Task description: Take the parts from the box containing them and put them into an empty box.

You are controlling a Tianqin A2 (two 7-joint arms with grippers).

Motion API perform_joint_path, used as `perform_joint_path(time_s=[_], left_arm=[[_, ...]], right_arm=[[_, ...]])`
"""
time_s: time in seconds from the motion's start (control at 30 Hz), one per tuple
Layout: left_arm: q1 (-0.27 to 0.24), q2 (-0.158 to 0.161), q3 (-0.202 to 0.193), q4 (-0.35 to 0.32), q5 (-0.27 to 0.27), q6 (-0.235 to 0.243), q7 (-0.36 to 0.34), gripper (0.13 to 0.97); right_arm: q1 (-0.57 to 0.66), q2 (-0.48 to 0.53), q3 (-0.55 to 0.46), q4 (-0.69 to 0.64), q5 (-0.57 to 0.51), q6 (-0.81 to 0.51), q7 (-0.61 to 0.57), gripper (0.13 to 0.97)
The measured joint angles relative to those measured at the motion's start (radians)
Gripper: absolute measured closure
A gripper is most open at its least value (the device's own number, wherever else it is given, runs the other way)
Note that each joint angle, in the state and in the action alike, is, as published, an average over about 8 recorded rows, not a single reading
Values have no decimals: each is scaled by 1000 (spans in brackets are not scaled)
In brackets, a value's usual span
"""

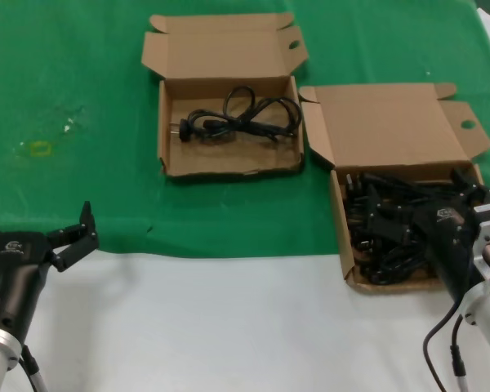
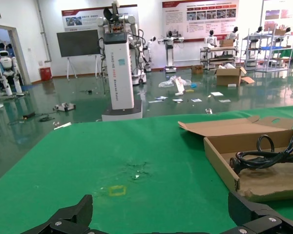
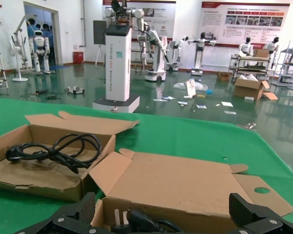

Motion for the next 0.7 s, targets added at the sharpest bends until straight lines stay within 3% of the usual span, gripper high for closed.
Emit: perform_joint_path(time_s=[0.7], left_arm=[[0, 0, 0, 0, 0, 0, 0, 132]], right_arm=[[0, 0, 0, 0, 0, 0, 0, 129]])
